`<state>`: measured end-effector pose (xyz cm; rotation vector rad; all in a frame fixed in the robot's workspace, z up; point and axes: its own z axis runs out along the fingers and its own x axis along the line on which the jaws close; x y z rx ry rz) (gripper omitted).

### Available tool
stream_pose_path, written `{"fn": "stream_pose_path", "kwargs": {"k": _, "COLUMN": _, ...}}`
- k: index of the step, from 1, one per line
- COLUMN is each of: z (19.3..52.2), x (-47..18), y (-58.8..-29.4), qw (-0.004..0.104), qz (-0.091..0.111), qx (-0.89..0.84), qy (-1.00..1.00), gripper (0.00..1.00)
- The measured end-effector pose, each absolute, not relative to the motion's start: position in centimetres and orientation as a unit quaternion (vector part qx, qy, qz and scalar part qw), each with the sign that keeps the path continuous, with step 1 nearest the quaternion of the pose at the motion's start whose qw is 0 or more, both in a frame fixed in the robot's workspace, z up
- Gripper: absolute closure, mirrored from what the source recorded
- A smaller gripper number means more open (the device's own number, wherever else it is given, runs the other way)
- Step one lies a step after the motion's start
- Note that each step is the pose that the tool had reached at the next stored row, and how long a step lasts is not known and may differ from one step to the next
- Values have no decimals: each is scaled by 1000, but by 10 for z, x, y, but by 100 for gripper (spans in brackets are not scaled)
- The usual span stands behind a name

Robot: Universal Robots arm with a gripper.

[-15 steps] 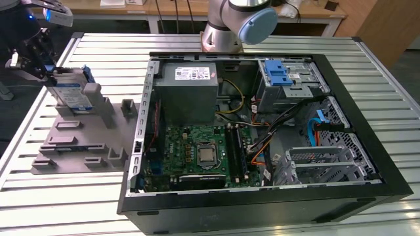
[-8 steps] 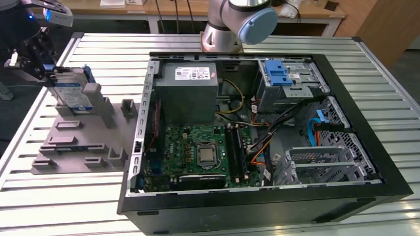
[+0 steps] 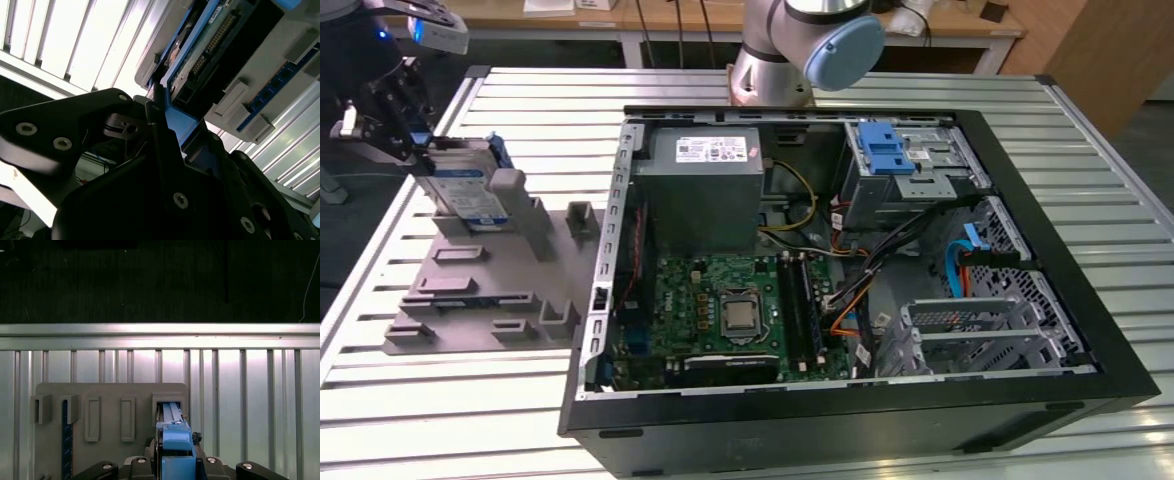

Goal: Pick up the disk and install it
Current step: 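Pick up the disk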

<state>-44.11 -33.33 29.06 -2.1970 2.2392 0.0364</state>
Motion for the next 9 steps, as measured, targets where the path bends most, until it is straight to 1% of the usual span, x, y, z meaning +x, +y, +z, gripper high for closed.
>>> {"fn": "stream_pose_path", "kwargs": {"k": 9, "z": 291, "x": -441, "y": -333, "qw": 2, "qz": 12, "qx": -700, "qy": 714, "gripper": 64}}
